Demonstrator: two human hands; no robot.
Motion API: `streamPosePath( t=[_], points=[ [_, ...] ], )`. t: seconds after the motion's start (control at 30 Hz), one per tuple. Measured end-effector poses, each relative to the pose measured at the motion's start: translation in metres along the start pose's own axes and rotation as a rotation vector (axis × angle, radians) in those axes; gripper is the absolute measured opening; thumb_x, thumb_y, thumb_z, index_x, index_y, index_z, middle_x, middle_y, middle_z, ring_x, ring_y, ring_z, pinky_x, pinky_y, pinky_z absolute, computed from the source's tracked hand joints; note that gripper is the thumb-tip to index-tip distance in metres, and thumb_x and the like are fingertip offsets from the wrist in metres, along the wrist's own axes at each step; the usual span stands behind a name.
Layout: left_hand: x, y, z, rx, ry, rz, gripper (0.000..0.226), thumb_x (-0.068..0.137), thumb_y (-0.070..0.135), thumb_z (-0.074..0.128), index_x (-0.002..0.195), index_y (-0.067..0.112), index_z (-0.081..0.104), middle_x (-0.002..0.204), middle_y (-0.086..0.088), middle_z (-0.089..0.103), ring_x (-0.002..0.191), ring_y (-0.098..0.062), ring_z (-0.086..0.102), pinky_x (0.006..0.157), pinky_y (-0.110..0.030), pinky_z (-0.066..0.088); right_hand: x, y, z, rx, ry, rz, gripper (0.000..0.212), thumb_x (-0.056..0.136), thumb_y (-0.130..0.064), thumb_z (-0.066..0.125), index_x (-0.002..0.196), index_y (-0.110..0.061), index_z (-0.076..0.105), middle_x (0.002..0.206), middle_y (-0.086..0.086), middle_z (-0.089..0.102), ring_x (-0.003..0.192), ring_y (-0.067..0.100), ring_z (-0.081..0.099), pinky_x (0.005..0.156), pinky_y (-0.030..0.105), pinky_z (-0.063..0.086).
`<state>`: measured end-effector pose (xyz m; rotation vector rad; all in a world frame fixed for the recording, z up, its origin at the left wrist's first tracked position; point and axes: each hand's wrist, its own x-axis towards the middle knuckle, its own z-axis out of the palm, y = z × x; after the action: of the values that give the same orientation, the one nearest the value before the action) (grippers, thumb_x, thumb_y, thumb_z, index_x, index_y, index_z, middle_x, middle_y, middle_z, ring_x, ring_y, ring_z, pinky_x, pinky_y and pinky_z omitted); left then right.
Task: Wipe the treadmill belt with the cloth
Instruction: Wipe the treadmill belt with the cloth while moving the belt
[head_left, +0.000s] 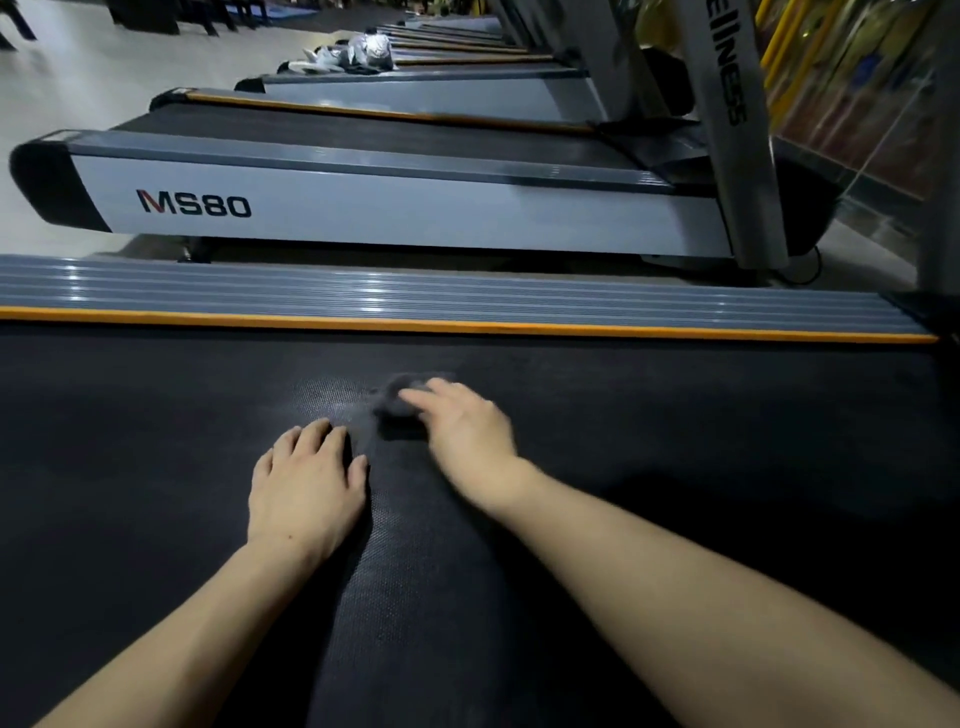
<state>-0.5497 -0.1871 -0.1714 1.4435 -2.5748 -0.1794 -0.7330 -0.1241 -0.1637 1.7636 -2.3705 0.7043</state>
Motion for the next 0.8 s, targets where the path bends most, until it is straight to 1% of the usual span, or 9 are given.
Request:
streamPosePath(
  t=[0.1,0.17,0.3,0.37,0.47,0.6,0.67,0.73,0.8],
  points=[
    [-0.007,-0.004,-0.004,0.003,-0.012,0.007,0.041,0.097,0.05,0.037,0.129,0.03,0.055,0.15,0.005,0.044,0.14,-0.023,0.032,0.112,-0.044,0.031,-0.03,0.078,-0.046,-0.119,0.007,0.22,0.037,0.094,-0.03,0.058,0.129,-0.042,0.059,0.137,-0.011,0.056,0.125,0.017,0.053,0.094,0.029,0.044],
    [-0.009,-0.008,-0.006,-0.003,-0.028,0.022,0.04,0.097,0.051,0.037,0.129,0.032,0.054,0.148,0.005,0.045,0.139,-0.022,0.034,0.111,-0.043,0.032,-0.052,0.109,-0.07,-0.139,0.076,0.361,0.034,0.095,-0.029,0.058,0.127,-0.04,0.061,0.13,-0.01,0.06,0.119,0.021,0.058,0.087,0.032,0.047],
    [-0.013,-0.011,-0.005,0.0,-0.011,0.047,0.04,0.097,0.05,0.038,0.126,0.029,0.055,0.145,0.004,0.048,0.137,-0.023,0.037,0.11,-0.044,0.034,-0.049,0.07,-0.063,-0.16,0.101,0.566,0.032,0.096,-0.029,0.051,0.124,-0.043,0.06,0.128,-0.009,0.059,0.109,0.027,0.062,0.081,0.034,0.049],
    [-0.013,-0.013,-0.004,-0.013,0.006,0.032,0.041,0.097,0.049,0.04,0.128,0.028,0.055,0.146,0.004,0.049,0.139,-0.023,0.037,0.112,-0.044,0.033,-0.034,0.023,-0.037,-0.118,0.088,0.49,0.035,0.096,-0.026,0.052,0.125,-0.043,0.059,0.131,-0.008,0.057,0.111,0.026,0.06,0.086,0.035,0.05],
    [-0.012,-0.016,-0.001,-0.024,0.016,0.024,0.047,0.096,0.05,0.042,0.133,0.023,0.054,0.15,0.001,0.048,0.142,-0.024,0.036,0.115,-0.047,0.032,-0.015,-0.049,0.007,-0.018,0.045,0.174,0.033,0.096,-0.022,0.052,0.124,-0.036,0.062,0.122,-0.004,0.06,0.112,0.023,0.057,0.085,0.036,0.049],
    [-0.019,-0.02,0.0,0.007,-0.011,-0.019,0.053,0.097,0.056,0.037,0.141,0.028,0.049,0.157,0.002,0.04,0.147,-0.028,0.028,0.117,-0.047,0.027,-0.023,-0.041,0.004,0.052,0.042,-0.035,0.033,0.09,-0.02,0.063,0.12,-0.033,0.066,0.115,-0.006,0.064,0.109,0.02,0.059,0.085,0.035,0.054],
    [-0.021,-0.02,-0.004,0.027,-0.028,-0.016,0.051,0.097,0.058,0.035,0.139,0.032,0.048,0.157,0.004,0.038,0.147,-0.026,0.026,0.116,-0.047,0.025,-0.039,0.006,-0.012,-0.043,0.063,0.016,0.035,0.09,-0.023,0.064,0.122,-0.037,0.065,0.125,-0.008,0.063,0.115,0.017,0.059,0.089,0.034,0.054],
    [-0.024,-0.022,-0.006,0.03,-0.035,-0.003,0.05,0.096,0.059,0.033,0.137,0.034,0.047,0.156,0.004,0.038,0.146,-0.025,0.026,0.116,-0.048,0.026,-0.055,0.061,-0.039,-0.086,0.056,0.223,0.036,0.093,-0.03,0.059,0.127,-0.043,0.06,0.138,-0.011,0.057,0.124,0.016,0.055,0.096,0.033,0.05],
    [-0.026,-0.023,-0.007,0.028,-0.046,0.009,0.049,0.097,0.059,0.032,0.137,0.035,0.047,0.157,0.004,0.037,0.147,-0.025,0.026,0.116,-0.048,0.026,-0.07,0.099,-0.061,-0.13,0.079,0.397,0.035,0.095,-0.033,0.056,0.128,-0.045,0.059,0.138,-0.011,0.056,0.124,0.019,0.056,0.093,0.035,0.049]
  ],
)
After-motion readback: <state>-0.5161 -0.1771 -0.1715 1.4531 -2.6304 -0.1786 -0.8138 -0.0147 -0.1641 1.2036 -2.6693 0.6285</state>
